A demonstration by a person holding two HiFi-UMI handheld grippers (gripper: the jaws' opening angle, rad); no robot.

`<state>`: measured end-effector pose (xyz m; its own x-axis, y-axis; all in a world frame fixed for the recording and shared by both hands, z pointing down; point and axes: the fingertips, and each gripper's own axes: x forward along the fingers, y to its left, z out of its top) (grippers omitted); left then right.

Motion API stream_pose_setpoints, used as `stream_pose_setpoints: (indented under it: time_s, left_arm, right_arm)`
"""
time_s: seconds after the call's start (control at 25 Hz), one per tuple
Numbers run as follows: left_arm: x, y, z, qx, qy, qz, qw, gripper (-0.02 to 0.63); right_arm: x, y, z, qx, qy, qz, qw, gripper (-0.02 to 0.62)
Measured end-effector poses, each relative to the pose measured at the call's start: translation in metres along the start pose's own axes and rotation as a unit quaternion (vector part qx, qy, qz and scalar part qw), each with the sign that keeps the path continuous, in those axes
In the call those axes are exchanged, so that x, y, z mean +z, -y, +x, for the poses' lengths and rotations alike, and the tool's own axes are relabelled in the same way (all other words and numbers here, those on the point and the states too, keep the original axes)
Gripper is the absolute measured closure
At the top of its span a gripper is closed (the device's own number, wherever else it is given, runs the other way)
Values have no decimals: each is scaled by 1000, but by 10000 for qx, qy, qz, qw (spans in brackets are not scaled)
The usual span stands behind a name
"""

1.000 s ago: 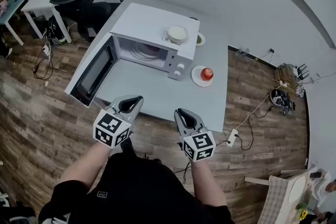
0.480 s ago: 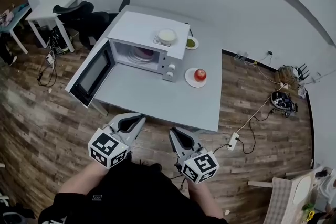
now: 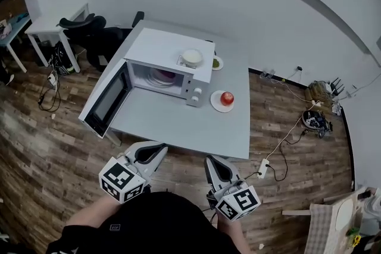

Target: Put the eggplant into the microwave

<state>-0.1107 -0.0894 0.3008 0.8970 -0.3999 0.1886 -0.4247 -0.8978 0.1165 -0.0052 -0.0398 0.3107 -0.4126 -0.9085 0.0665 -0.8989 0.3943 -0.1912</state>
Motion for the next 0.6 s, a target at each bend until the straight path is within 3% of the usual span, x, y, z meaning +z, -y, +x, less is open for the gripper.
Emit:
stream_pose_setpoints:
  time_s: [0.12,0.4,0.6]
  left_arm:
    - [2,-4,-1,-2,47,106,9999,597]
    - [6,-13,-2,-3,134,147,9998,597]
    - [8,-19,-3,13,173,103,9998,597]
  right_arm:
    - [3,-6,4,81,34,181,9998,580]
    - [8,-14,16,82,-83,-191,9997,581]
    - [13,-14,21,81,-52,-189,9998,581]
